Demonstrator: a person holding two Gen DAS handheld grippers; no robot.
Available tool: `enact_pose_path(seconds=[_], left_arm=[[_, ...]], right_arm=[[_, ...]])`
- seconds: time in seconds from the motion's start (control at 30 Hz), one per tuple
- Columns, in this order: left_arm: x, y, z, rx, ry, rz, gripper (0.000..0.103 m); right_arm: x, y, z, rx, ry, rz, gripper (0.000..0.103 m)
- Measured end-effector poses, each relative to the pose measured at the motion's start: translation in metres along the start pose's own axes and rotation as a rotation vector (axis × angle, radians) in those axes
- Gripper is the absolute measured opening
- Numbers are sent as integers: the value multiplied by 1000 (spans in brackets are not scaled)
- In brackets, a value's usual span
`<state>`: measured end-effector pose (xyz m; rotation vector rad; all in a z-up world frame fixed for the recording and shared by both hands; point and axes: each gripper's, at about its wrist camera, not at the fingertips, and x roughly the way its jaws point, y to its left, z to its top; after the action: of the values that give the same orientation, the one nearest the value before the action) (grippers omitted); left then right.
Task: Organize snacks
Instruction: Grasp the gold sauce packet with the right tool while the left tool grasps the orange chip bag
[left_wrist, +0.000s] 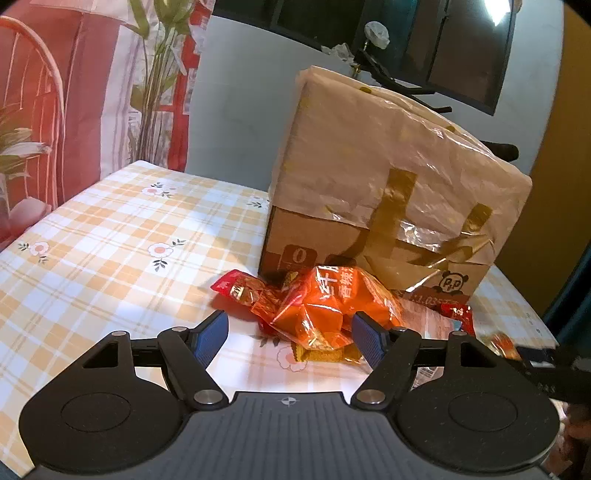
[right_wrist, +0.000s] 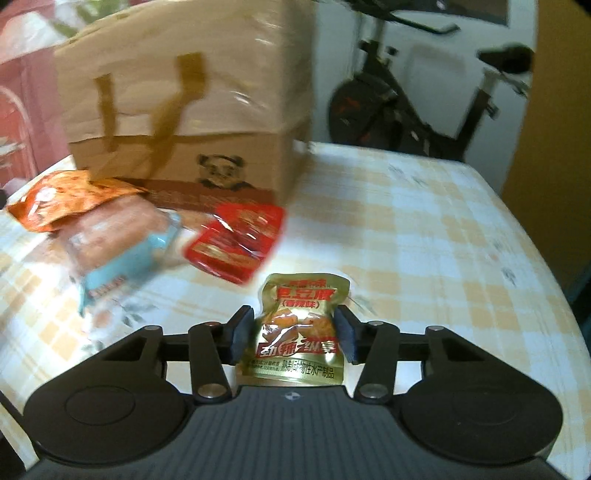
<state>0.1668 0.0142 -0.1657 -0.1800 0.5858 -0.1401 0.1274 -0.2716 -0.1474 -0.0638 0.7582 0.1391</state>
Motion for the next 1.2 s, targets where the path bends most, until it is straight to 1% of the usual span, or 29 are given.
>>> enact_pose_path(seconds=[0.1,0.17,0.3,0.47,0.6,0.73,0.87,0.97,1.03,1.1,1.2], left_arm=[[0,-1,-3,7,8,-3,76],[0,0,-5,9,14,-3,76],[2,0,-7,6,22,0,76],[9,-5,-10,16,53,-12,76],[13,-7,-13,33,72,-8,77],[19,-6,-16,18,104,-9,77],[22,-1,-13,-50,147,-35,77],[21,1,-8,-103,142,-52,77],[22,3,-4,-149,142,-65,79],[24,8,-1,-225,150,-85,86],[31,15,1,-345,153,-99,86]], right_arm=[[7,16,9,-20,-35,17,51],[13,23,9,-42,-59,6,51],[16,24,2,-33,-85,-9,51],[14,16,-2,16,-97,-5,51],[14,22,-4,-17,-96,2,51],[14,26,-5,-37,-95,12,51],[14,19,-5,-1,-96,26,51],[14,18,-5,6,-92,33,51],[14,19,-5,-1,-91,37,51],[14,20,-5,-7,-90,40,51],[14,20,-5,-8,-90,42,51]])
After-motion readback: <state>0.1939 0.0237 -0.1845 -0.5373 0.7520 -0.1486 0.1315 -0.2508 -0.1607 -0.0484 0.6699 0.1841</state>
